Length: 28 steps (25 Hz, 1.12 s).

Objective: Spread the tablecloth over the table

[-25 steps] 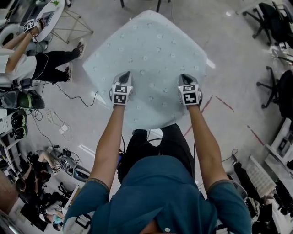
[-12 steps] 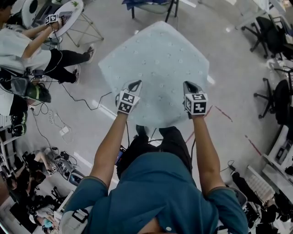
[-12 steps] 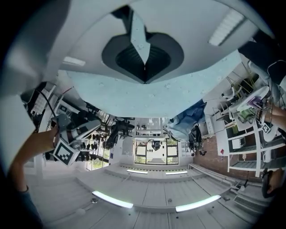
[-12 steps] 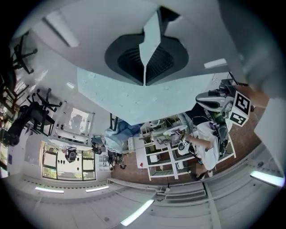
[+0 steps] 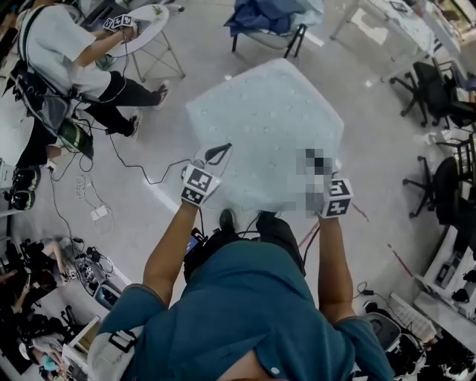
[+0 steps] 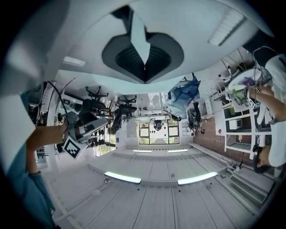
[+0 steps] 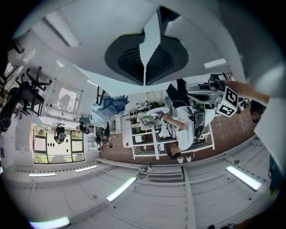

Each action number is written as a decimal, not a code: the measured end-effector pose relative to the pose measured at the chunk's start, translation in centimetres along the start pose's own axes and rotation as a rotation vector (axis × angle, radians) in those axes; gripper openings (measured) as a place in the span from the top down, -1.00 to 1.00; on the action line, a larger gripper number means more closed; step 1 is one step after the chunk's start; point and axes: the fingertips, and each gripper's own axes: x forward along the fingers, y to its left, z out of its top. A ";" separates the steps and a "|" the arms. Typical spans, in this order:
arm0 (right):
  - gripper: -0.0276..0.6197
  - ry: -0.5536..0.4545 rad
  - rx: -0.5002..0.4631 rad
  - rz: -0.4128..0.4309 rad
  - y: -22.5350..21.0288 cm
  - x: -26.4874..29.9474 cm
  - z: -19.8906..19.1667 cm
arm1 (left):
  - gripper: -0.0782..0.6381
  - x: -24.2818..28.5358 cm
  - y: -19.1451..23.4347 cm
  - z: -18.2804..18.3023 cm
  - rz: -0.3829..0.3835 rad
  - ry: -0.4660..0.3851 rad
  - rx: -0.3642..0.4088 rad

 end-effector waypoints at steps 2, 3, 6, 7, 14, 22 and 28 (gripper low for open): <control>0.84 -0.038 -0.035 0.017 2.2 -1.5 2.1 | 0.78 -2.5 0.5 1.2 0.013 -0.032 0.026; 0.85 -0.063 -0.052 0.027 3.3 -2.3 3.2 | 0.78 -3.8 0.8 1.6 0.021 -0.044 0.035; 0.85 -0.153 -0.099 0.066 6.8 -4.6 6.9 | 0.78 -7.5 1.7 3.0 0.049 -0.084 0.045; 0.85 -0.179 -0.118 0.076 7.9 -5.5 8.0 | 0.78 -8.7 1.9 3.5 0.060 -0.099 0.045; 0.89 -0.259 -0.241 0.098 14.7 -11.0 13.5 | 0.78 -15.8 2.8 9.5 0.124 -0.250 0.063; 0.89 -0.281 -0.289 0.132 19.9 -13.6 13.8 | 0.78 -21.1 4.4 9.3 0.170 -0.280 0.020; 0.89 -0.277 -0.305 0.122 21.3 -14.9 13.1 | 0.78 -23.5 4.8 7.0 0.199 -0.262 0.004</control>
